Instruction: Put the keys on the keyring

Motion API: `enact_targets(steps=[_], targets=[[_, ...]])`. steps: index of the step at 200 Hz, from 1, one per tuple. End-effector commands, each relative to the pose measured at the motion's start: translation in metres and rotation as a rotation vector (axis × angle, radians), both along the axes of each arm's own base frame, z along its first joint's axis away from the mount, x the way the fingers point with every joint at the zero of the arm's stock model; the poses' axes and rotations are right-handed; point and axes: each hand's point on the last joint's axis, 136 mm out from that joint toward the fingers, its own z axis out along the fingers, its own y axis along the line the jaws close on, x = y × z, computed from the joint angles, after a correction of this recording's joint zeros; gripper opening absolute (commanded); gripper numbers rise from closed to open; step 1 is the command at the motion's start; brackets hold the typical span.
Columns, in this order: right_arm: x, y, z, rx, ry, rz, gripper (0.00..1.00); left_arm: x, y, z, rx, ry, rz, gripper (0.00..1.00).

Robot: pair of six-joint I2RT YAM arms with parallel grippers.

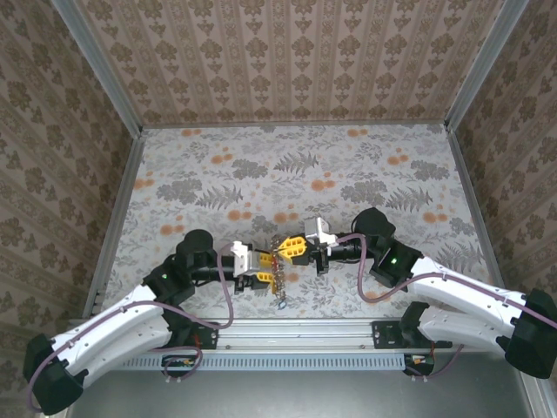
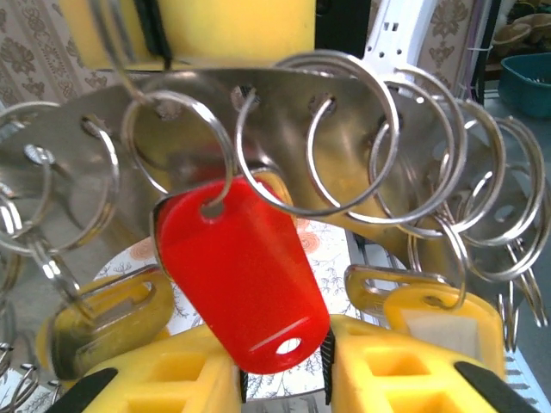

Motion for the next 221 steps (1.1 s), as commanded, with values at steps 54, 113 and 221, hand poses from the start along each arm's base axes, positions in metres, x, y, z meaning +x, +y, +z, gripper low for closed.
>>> enact_targets(steps=[54, 113, 221], targets=[[-0.007, 0.003, 0.031, 0.070, -0.056, 0.050, 0.00, 0.001, 0.001, 0.012, -0.021, -0.064, -0.032, 0.24], [-0.010, 0.005, 0.030, 0.062, -0.050, 0.071, 0.00, 0.000, 0.001, 0.015, -0.025, -0.068, -0.053, 0.30], [-0.014, 0.009, 0.028, 0.047, -0.043, 0.108, 0.00, -0.010, 0.008, 0.026, -0.008, -0.003, -0.187, 0.28]])
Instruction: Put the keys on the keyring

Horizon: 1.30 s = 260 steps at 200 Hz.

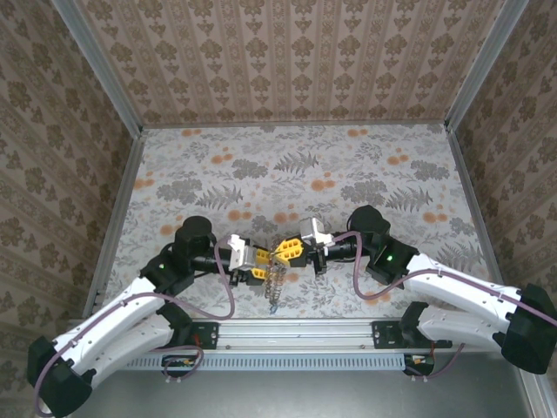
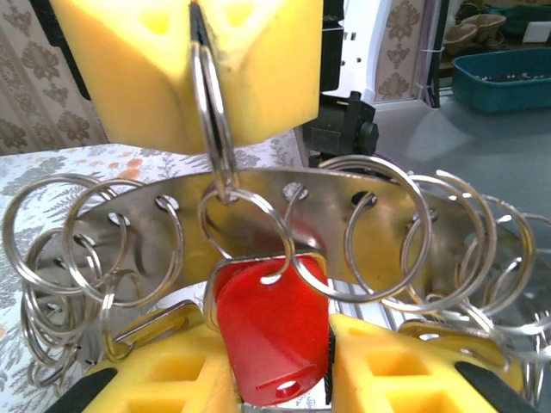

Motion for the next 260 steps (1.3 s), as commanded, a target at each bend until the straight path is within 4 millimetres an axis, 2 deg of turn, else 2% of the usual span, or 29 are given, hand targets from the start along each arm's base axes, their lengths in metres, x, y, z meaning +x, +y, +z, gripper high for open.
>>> enact_targets(steps=[1, 62, 98, 181, 260], targets=[[-0.008, 0.002, 0.029, 0.061, -0.053, 0.044, 0.00, -0.010, 0.002, 0.011, -0.022, -0.006, -0.077, 0.28], [-0.009, 0.005, 0.029, 0.052, -0.045, 0.065, 0.00, -0.005, 0.000, 0.012, -0.020, -0.020, -0.081, 0.23], [-0.011, 0.007, 0.028, 0.048, -0.043, 0.078, 0.00, 0.001, 0.000, 0.012, -0.008, -0.034, -0.049, 0.16], [-0.012, 0.009, 0.026, 0.034, -0.043, 0.095, 0.00, -0.001, 0.003, 0.013, 0.010, -0.032, -0.051, 0.03], [-0.013, 0.003, 0.019, 0.011, -0.086, 0.075, 0.00, 0.011, 0.023, 0.007, 0.101, -0.077, 0.119, 0.00]])
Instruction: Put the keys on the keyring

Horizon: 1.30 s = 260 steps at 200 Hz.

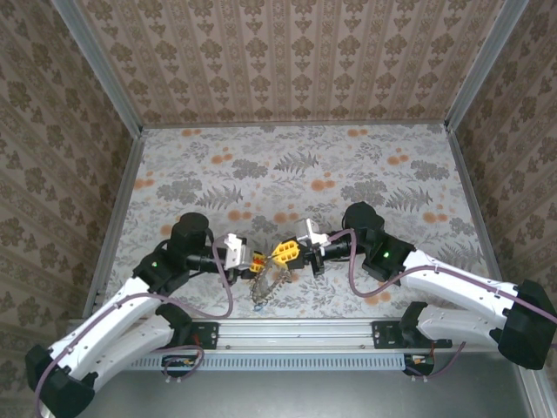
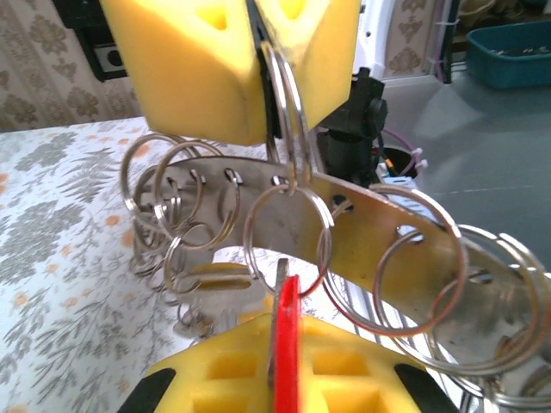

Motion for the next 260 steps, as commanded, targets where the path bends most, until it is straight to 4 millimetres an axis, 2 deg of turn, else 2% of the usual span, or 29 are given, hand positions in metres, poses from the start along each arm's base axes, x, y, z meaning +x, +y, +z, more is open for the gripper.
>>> enact_targets(steps=[1, 61, 120, 167, 197, 213, 238, 260], targets=[[-0.006, -0.003, 0.022, 0.046, -0.086, 0.016, 0.00, 0.005, 0.009, 0.007, 0.040, -0.045, 0.064, 0.00], [0.000, -0.004, 0.006, -0.022, -0.096, -0.028, 0.00, 0.007, 0.022, 0.021, 0.144, -0.101, 0.102, 0.00], [0.015, -0.004, -0.011, -0.092, -0.076, -0.127, 0.00, 0.028, 0.028, 0.030, 0.301, -0.220, 0.124, 0.00], [0.030, -0.003, -0.021, -0.116, -0.050, -0.205, 0.00, 0.041, 0.025, 0.043, 0.446, -0.374, 0.041, 0.00], [0.040, -0.008, -0.019, -0.088, -0.060, -0.273, 0.14, 0.057, 0.026, 0.048, 0.590, -0.493, -0.022, 0.00], [0.045, -0.014, -0.018, -0.067, -0.069, -0.315, 0.25, 0.066, 0.029, 0.047, 0.688, -0.533, -0.063, 0.00], [0.052, -0.033, -0.012, -0.027, -0.091, -0.403, 0.37, 0.089, 0.038, 0.048, 0.851, -0.604, -0.082, 0.00], [0.063, -0.055, -0.009, -0.002, -0.106, -0.518, 0.43, 0.109, 0.042, 0.056, 0.955, -0.691, -0.080, 0.00]])
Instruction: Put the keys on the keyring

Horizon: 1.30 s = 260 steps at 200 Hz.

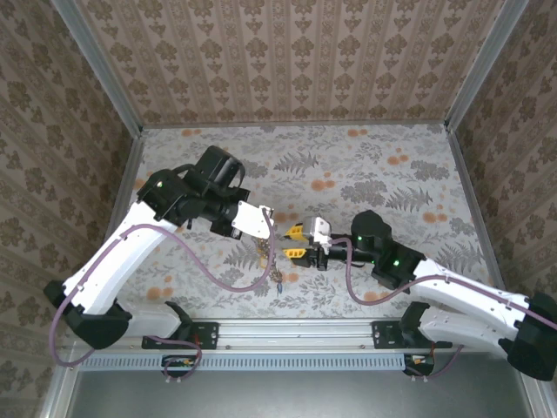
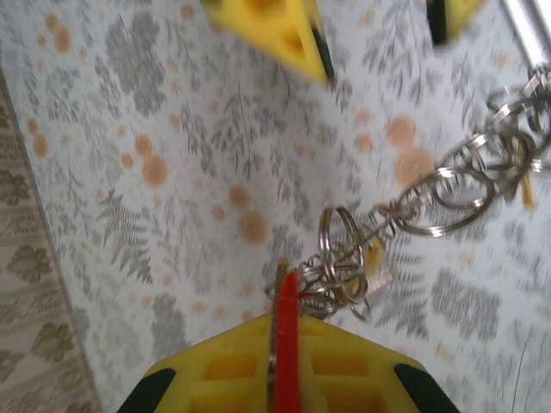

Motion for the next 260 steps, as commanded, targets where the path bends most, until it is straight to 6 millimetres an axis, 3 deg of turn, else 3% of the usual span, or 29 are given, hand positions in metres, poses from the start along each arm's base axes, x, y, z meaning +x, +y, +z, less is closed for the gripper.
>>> enact_targets(steps=[1, 20, 42, 44, 47, 80, 130, 217, 260], targets=[[0.017, -0.024, 0.018, 0.068, -0.057, -0.149, 0.43, 0.014, 0.023, 0.002, 0.194, -0.117, -0.039, 0.00], [0.025, -0.043, 0.021, 0.093, -0.073, -0.246, 0.52, 0.030, 0.021, 0.010, 0.254, -0.202, -0.059, 0.00], [0.020, -0.052, 0.021, 0.093, -0.111, -0.257, 0.85, 0.044, 0.016, 0.022, 0.286, -0.260, -0.077, 0.00], [0.019, -0.053, 0.022, 0.093, -0.115, -0.253, 0.95, 0.046, 0.015, 0.023, 0.290, -0.263, -0.079, 0.00], [0.017, -0.053, 0.022, 0.092, -0.118, -0.248, 0.99, 0.048, 0.015, 0.024, 0.297, -0.269, -0.079, 0.00], [-0.002, -0.058, 0.018, 0.071, -0.148, -0.184, 1.00, 0.088, 0.013, 0.024, 0.439, -0.371, -0.036, 0.00], [-0.007, -0.067, 0.003, 0.042, -0.123, -0.198, 1.00, 0.135, 0.007, 0.037, 0.570, -0.539, -0.020, 0.00], [-0.003, -0.069, 0.004, 0.055, -0.124, -0.229, 0.99, 0.150, -0.025, 0.050, 0.447, -0.541, 0.051, 0.00], [0.008, -0.084, 0.010, 0.103, -0.160, -0.335, 1.00, 0.147, -0.041, 0.050, 0.391, -0.522, 0.089, 0.00]])
